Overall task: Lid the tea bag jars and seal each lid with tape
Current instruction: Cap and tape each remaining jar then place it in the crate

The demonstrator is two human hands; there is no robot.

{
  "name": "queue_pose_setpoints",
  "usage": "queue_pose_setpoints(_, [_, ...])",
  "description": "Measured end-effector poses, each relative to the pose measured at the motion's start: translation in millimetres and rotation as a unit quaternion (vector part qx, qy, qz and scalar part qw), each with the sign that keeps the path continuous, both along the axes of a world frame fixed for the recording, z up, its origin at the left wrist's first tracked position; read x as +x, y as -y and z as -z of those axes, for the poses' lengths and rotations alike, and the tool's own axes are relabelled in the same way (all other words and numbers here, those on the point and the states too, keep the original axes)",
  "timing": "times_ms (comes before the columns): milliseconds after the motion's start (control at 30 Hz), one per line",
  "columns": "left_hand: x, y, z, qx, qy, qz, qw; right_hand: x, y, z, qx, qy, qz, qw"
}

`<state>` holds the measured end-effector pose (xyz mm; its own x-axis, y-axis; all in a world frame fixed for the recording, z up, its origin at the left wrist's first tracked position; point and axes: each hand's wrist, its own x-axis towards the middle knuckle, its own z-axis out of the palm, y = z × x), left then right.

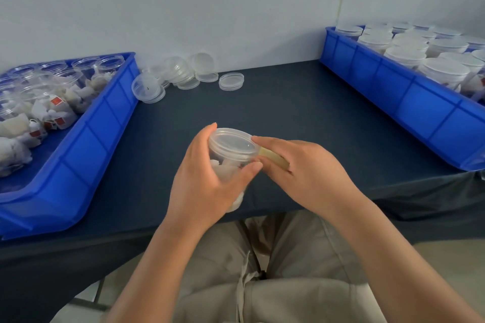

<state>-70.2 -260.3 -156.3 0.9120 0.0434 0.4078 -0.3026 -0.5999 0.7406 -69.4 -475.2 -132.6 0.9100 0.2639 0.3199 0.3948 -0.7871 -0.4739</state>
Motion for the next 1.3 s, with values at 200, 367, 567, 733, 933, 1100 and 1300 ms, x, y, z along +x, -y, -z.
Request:
queue_pose_setpoints(200, [9,-7,-1,-0.072,0.02,0.002,0.997,-3,-7,2,0.004,-0.002,0.001,1.0])
queue_pose_setpoints(367, [19,-18,5,-0.116,0.018,0.027,0.993,4,6,1,0.032,-0.111,-0.059,0.992])
queue_pose_setpoints(567, [29,-31,3,-0.151,-0.018,0.12,0.981,9,16,0,0.046,-0.096,-0.067,0.992])
queue_pose_setpoints(733, [45,-43,3,-0.157,-0.041,0.197,0.967,18,14,7,0.024,-0.066,-0.038,0.997])
queue_pose_setpoints(933, [58,-35,8,-0.198,-0.148,0.29,0.925,19,9,11,0.017,-0.029,-0.031,0.999])
queue_pose_setpoints(1100, [57,-31,9,-0.175,-0.108,0.256,0.945,12,4,12,0.028,-0.03,-0.027,0.999])
queue_pose_setpoints(1300, [34,-27,-1,-0.062,0.018,0.114,0.991,10,2,7,-0.007,-0.007,0.025,1.0])
